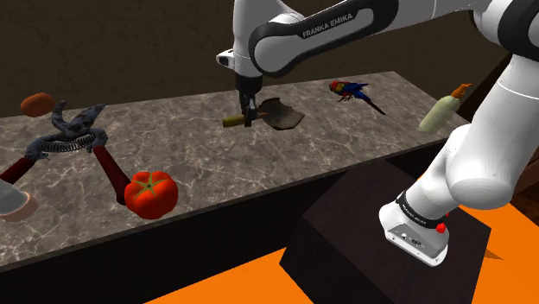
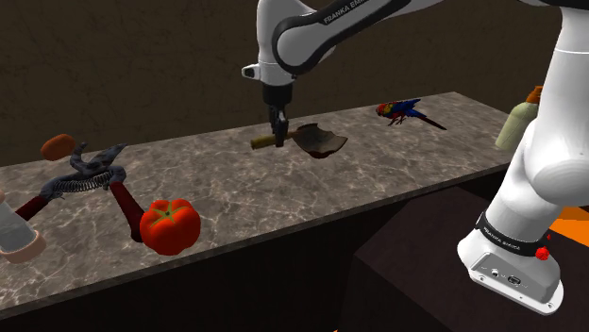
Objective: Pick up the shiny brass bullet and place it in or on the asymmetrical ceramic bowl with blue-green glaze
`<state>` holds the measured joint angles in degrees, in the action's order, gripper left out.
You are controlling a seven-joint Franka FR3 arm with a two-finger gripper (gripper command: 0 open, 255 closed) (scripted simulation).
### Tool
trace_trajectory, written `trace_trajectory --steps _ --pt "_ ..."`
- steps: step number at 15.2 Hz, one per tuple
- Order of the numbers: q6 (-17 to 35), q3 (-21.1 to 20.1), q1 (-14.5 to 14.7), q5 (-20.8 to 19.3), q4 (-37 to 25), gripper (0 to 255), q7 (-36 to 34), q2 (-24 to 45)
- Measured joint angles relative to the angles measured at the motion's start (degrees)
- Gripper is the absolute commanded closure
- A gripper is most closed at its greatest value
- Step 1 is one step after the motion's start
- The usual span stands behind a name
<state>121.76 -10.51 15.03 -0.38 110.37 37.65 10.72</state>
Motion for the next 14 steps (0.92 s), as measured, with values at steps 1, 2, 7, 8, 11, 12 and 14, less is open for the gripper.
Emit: trace_trajectory --steps 1,2,7,8,11,12,14 --pt "0.07 0.53 -0.87 0.22 0.54 255 1.45 -0.48" --pt "0.26 0.98 -1.61 0.46 1.35 255 2.73 -1.08" --pt "0.81 3.6 -5.5 1.39 4.15 255 9.66 -3.18" --pt "0.97 4.26 -6.39 1.52 4.4 255 11.26 -3.27" --pt "0.89 5.95 -8.64 1.82 4.56 255 15.34 -3.4" --pt "0.61 6.48 -9.34 1.9 4.27 255 16.62 -3.35" --pt "0.51 7.64 -10.89 2.06 3.88 255 19.41 -2.95"
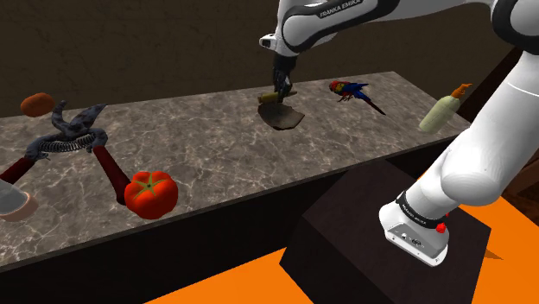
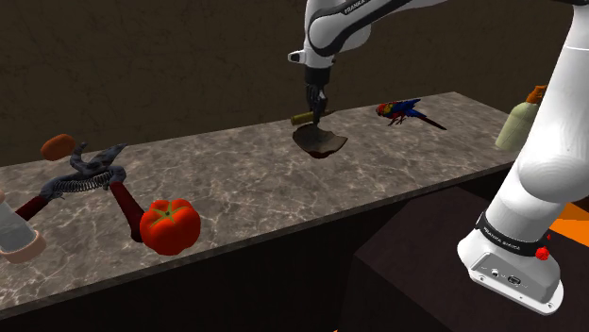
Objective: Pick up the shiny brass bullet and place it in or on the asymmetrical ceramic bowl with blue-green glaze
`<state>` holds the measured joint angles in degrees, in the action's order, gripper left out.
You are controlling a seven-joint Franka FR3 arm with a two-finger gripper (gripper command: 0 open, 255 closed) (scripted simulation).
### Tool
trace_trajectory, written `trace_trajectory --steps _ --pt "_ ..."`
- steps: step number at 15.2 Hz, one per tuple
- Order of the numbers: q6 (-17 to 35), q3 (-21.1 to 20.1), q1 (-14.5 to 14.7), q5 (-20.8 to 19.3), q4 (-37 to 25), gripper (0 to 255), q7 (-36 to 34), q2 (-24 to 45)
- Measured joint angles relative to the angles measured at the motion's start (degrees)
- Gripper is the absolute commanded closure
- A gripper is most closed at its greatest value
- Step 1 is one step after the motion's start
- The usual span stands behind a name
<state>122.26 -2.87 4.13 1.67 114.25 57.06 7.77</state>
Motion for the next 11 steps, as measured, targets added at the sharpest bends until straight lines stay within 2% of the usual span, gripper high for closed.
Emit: trace_trajectory --steps 4,11 --pt "0.49 1.32 -1.78 0.23 -0.13 255 3.26 0.7" --pt "5.22 1.41 -1.89 0.27 2.03 255 3.67 3.29"
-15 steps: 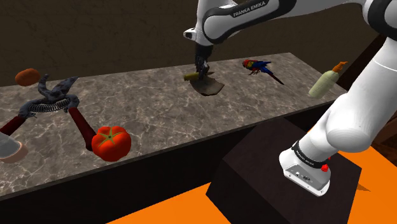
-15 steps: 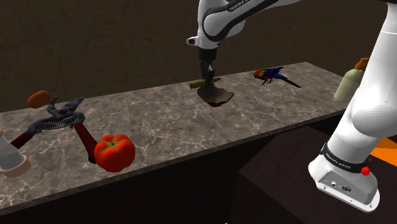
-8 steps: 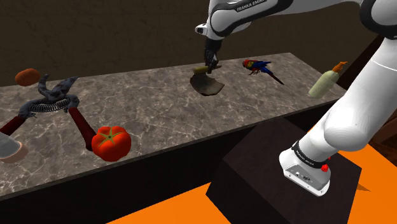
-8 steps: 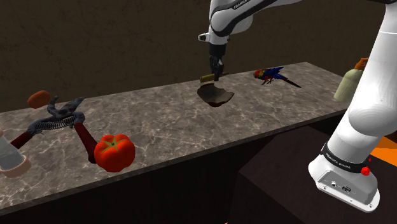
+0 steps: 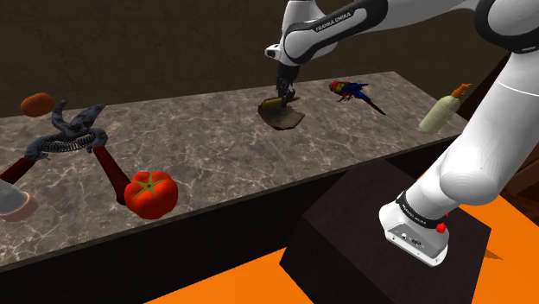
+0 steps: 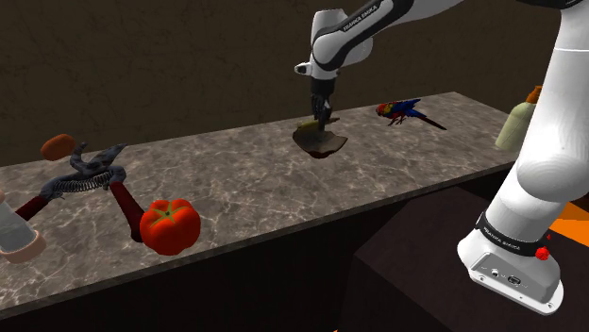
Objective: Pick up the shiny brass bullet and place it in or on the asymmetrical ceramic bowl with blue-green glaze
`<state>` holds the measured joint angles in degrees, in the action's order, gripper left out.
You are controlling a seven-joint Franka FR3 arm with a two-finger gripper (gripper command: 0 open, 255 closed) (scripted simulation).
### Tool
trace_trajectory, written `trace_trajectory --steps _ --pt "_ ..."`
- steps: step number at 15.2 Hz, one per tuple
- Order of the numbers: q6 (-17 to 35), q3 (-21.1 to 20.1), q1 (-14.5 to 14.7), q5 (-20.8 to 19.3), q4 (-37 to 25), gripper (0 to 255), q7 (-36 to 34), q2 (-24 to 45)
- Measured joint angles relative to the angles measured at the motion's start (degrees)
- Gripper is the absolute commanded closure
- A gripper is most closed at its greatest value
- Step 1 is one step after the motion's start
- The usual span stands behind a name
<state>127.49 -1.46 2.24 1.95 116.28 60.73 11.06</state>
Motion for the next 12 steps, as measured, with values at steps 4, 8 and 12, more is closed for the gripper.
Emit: trace_trajectory --steps 4,8,12 --pt "2.96 0.0 0.01 0.03 1.16 255 0.09 1.79" --pt "3.9 0.0 0.01 0.04 1.62 255 0.13 2.27" --pt "3.97 -0.01 0.01 0.04 1.67 0 0.12 2.28"
